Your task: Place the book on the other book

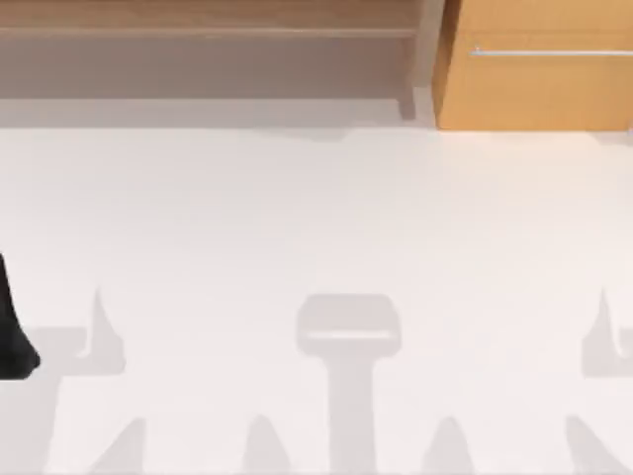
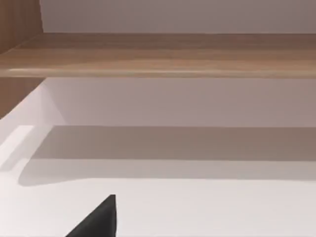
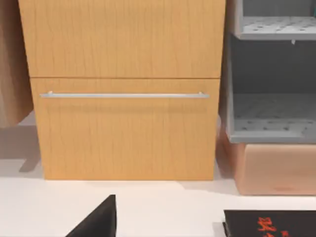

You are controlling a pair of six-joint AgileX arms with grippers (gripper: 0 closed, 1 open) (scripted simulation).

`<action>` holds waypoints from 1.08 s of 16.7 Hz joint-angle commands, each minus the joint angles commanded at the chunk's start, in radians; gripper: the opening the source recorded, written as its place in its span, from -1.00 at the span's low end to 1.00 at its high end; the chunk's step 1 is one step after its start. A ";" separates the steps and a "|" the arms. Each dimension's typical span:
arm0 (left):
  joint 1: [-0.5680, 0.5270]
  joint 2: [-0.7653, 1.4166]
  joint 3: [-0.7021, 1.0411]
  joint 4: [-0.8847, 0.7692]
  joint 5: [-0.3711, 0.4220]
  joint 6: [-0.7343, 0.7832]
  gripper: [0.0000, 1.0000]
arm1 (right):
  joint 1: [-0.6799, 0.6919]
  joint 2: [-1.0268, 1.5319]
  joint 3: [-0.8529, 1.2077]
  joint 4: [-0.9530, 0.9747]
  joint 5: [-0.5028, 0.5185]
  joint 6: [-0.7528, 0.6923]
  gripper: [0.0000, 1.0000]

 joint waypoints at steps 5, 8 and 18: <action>0.000 0.000 0.000 0.000 0.000 0.000 1.00 | -0.016 0.061 0.045 0.015 -0.016 0.002 1.00; 0.000 0.000 0.000 0.000 0.000 0.000 1.00 | -0.055 0.214 0.154 0.054 -0.054 0.007 1.00; 0.000 0.000 0.000 0.000 0.000 0.000 1.00 | -0.271 1.106 0.792 0.316 -0.246 0.008 1.00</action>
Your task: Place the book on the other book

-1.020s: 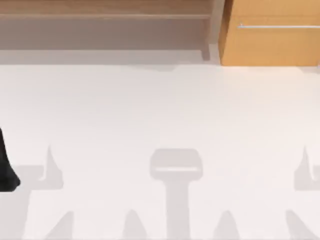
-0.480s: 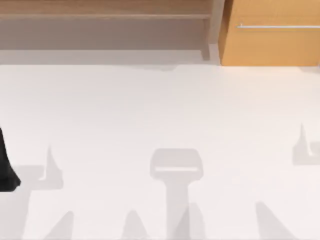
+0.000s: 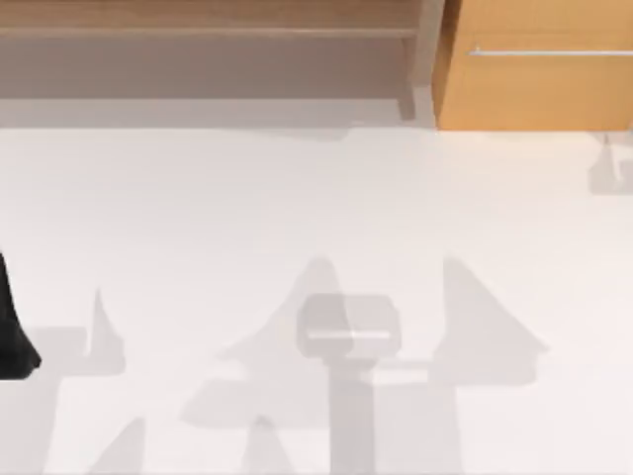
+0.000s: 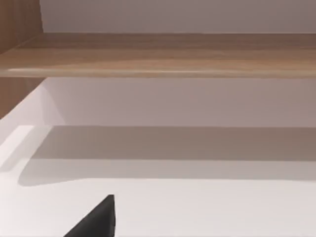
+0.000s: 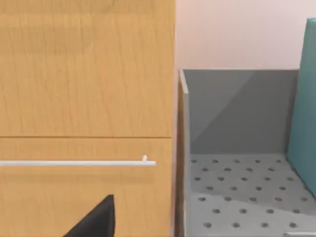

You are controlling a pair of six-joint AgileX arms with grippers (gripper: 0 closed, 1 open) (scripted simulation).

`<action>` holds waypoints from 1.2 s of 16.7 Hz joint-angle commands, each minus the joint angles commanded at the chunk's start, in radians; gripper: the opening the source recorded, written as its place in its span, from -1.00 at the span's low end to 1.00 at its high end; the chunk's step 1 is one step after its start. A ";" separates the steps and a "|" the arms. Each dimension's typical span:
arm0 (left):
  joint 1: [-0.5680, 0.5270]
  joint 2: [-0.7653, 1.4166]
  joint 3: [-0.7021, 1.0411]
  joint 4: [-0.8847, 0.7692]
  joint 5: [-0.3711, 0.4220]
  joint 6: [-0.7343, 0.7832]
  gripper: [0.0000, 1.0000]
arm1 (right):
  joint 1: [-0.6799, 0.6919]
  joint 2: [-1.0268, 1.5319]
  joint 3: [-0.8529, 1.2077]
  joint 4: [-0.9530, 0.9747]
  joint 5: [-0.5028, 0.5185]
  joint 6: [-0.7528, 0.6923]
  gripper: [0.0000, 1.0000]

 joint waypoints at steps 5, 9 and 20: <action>0.000 0.000 0.000 0.000 0.000 0.000 1.00 | -0.109 0.432 0.319 0.131 -0.094 -0.017 1.00; 0.000 0.000 0.000 0.000 0.000 0.000 1.00 | -0.175 0.712 0.514 0.208 -0.157 -0.025 1.00; 0.000 0.000 0.000 0.000 0.000 0.000 1.00 | -0.217 0.940 0.668 0.267 -0.215 -0.019 1.00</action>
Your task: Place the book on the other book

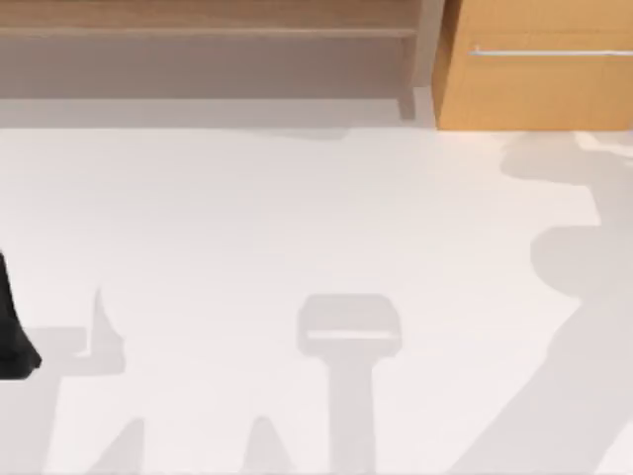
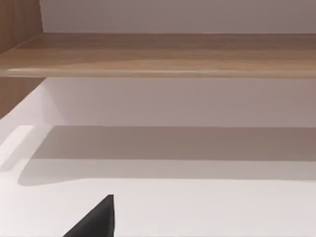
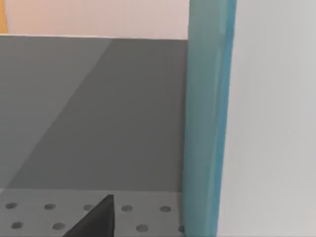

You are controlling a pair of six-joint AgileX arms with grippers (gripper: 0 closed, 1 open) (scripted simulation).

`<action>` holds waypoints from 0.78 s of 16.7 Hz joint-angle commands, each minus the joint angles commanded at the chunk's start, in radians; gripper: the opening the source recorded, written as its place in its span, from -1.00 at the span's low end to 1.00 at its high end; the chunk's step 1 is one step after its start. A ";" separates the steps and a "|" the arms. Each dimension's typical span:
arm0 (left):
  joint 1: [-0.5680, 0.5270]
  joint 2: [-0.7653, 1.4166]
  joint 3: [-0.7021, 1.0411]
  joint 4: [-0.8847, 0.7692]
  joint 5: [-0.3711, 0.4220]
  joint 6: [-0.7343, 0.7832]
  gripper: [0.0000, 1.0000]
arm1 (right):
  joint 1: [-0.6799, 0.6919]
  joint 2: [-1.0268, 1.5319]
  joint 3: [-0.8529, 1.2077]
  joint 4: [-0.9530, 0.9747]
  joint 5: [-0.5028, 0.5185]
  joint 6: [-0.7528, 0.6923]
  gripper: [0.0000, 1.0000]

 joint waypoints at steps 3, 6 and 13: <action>0.000 0.000 0.000 0.000 0.000 0.000 1.00 | 0.003 0.023 0.037 -0.011 0.007 0.000 1.00; 0.000 0.000 0.000 0.000 0.000 0.000 1.00 | 0.012 0.059 0.091 -0.029 0.016 0.000 1.00; 0.000 0.000 0.000 0.000 0.000 0.000 1.00 | 0.022 0.101 0.158 -0.053 0.027 -0.001 1.00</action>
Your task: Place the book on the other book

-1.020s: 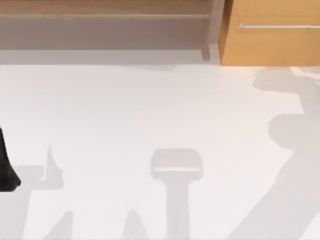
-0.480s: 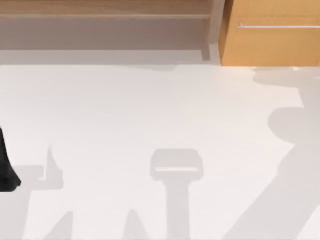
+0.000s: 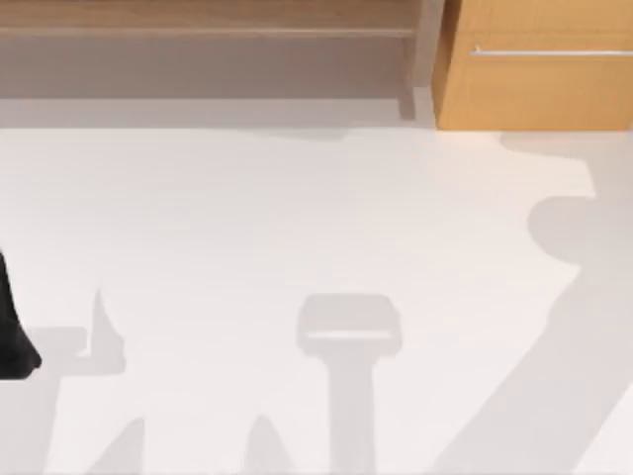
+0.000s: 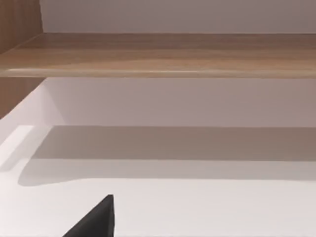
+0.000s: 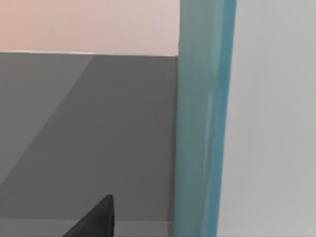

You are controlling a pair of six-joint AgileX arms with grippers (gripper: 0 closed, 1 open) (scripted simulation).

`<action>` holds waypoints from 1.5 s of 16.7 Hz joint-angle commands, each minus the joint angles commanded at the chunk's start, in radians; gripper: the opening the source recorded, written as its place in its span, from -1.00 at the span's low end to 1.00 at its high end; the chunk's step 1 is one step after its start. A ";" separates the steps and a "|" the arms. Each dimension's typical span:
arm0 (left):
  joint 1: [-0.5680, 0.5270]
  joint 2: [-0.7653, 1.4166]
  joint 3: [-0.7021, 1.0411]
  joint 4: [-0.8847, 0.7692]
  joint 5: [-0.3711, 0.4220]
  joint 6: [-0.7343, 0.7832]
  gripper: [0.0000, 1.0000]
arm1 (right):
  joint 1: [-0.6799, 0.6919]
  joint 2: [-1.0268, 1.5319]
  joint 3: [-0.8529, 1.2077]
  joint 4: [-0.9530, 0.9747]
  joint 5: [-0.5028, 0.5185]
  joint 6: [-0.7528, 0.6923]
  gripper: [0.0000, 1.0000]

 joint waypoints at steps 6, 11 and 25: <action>0.000 0.000 0.000 0.000 0.000 0.000 1.00 | 0.000 0.000 0.000 0.000 0.000 0.000 0.10; 0.000 0.000 0.000 0.000 0.000 0.000 1.00 | 0.000 0.000 0.000 0.000 0.000 0.000 -0.66; 0.000 0.000 0.000 0.000 0.000 0.000 1.00 | -0.005 -0.039 0.026 -0.010 0.016 0.024 -1.00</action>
